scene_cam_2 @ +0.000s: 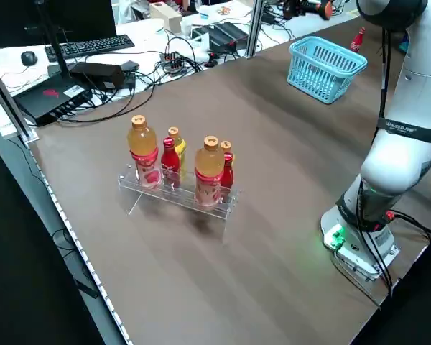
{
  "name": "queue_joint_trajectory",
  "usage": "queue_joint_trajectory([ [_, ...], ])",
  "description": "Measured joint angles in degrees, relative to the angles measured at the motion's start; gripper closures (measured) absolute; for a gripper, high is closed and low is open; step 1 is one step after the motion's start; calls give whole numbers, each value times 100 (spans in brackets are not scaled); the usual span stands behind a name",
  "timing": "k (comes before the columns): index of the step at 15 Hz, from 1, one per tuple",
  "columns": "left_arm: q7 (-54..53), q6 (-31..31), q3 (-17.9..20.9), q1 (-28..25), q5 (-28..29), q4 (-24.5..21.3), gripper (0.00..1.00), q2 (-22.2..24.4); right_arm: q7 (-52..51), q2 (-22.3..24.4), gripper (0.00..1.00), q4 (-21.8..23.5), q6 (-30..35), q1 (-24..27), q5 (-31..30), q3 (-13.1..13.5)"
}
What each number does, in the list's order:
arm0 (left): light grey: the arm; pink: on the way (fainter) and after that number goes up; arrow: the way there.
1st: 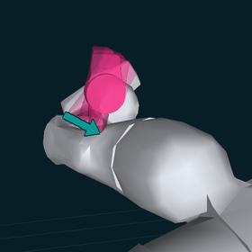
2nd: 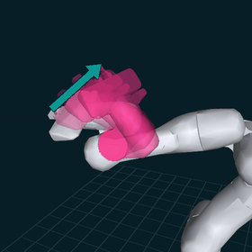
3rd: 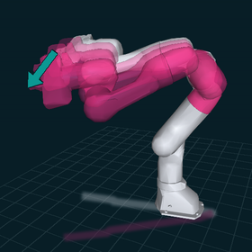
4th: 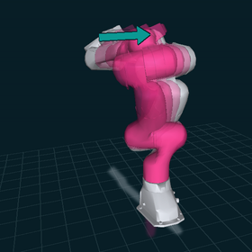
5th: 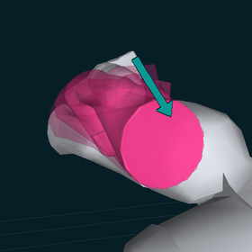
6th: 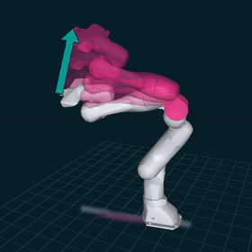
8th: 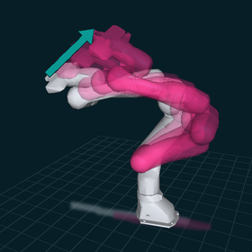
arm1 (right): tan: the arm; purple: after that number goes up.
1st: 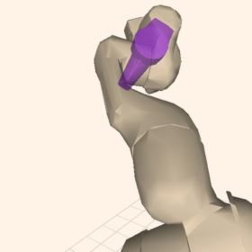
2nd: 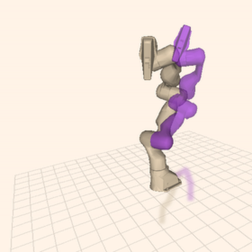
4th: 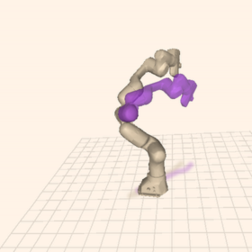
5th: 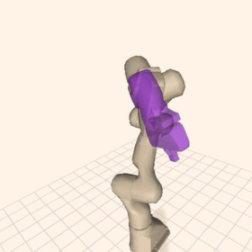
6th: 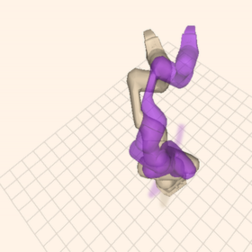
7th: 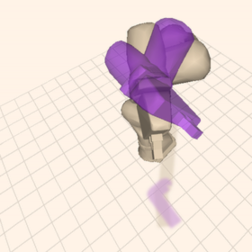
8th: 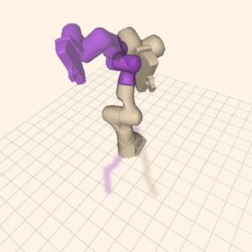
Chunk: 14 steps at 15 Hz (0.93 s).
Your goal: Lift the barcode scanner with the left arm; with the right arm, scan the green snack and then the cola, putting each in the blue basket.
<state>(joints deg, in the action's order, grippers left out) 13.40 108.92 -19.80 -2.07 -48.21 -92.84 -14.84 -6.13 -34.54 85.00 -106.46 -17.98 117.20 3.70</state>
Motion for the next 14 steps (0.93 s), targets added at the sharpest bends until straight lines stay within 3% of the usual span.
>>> queue_joint_trajectory([
  [3,-18,-24,-2,44,-896,-28,63,-51,-124,-3,98,48,-17,-173,84,-11],
  [6,-47,-24,-28,140,-1278,-32,63,-166,-130,1,98,43,-87,-324,136,-15],
  [8,-237,-23,-59,149,-1915,-32,63,-223,-208,4,98,37,-229,-516,194,-20],
  [14,-855,-27,-110,148,-2946,-43,63,-485,-236,7,98,28,-263,-549,421,-12],
])
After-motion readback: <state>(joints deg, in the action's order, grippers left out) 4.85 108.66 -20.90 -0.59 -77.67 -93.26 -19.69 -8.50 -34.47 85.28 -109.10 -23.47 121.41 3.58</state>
